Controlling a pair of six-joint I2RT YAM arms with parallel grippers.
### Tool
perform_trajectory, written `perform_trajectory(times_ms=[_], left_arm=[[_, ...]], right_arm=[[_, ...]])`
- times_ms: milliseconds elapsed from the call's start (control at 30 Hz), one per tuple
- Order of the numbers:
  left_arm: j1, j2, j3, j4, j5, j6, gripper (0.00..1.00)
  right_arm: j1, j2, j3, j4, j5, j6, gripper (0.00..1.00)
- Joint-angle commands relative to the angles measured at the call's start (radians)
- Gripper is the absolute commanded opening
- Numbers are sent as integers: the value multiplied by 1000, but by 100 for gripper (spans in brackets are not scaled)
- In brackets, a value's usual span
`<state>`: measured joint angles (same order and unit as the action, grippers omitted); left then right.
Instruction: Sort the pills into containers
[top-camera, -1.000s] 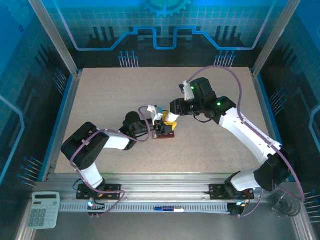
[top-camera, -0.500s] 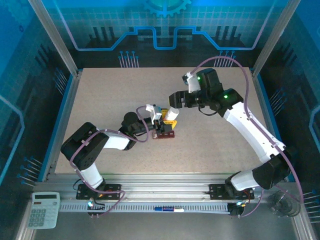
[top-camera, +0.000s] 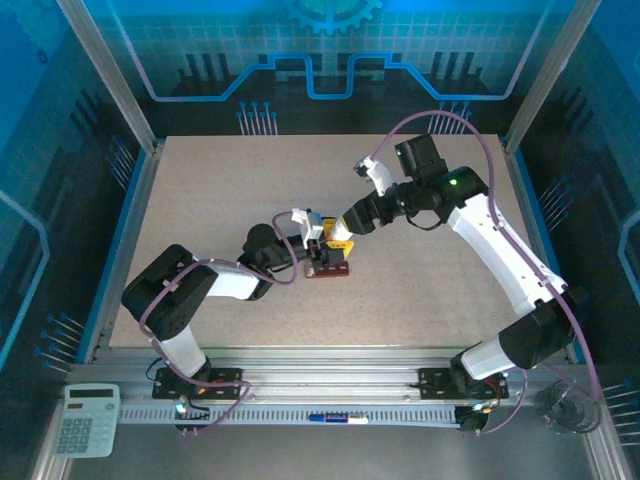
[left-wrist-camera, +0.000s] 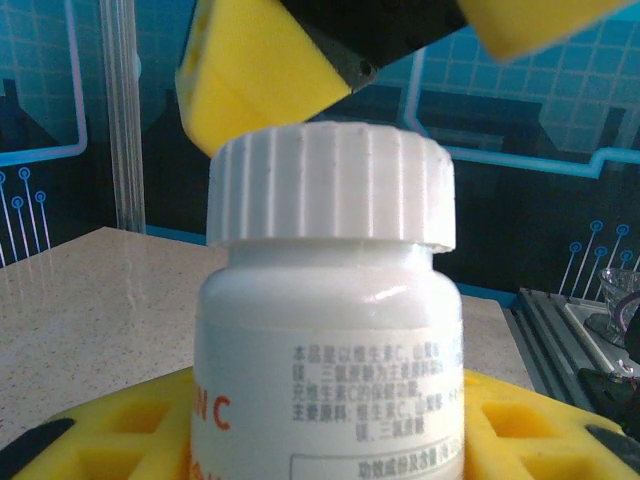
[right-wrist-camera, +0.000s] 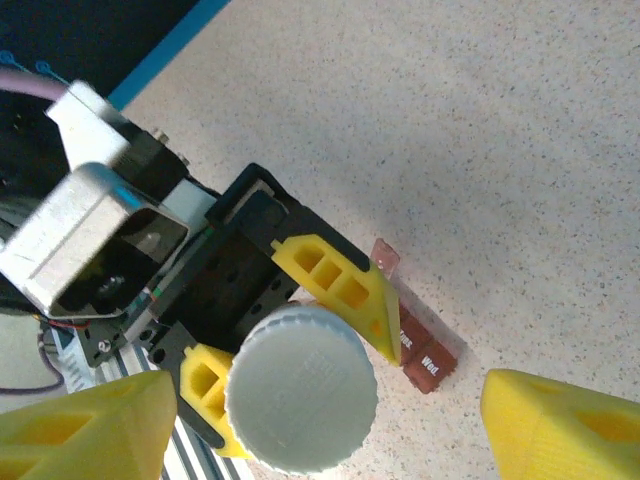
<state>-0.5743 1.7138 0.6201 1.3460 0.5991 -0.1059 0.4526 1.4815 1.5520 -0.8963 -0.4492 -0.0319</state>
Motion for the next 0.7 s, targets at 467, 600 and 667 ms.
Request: perform_trajectory(times_ms=[467, 600, 667], left_arm=[[-1, -31, 18, 54, -2, 3, 0], [-2, -31, 17, 54, -1, 4, 0], [-2, -31, 17, 54, -2, 4, 0]], right_arm=[[36, 51, 36, -44, 19, -50, 72], [37, 49, 32, -28, 15, -37, 70], [36, 46, 30, -21, 16, -31, 68]])
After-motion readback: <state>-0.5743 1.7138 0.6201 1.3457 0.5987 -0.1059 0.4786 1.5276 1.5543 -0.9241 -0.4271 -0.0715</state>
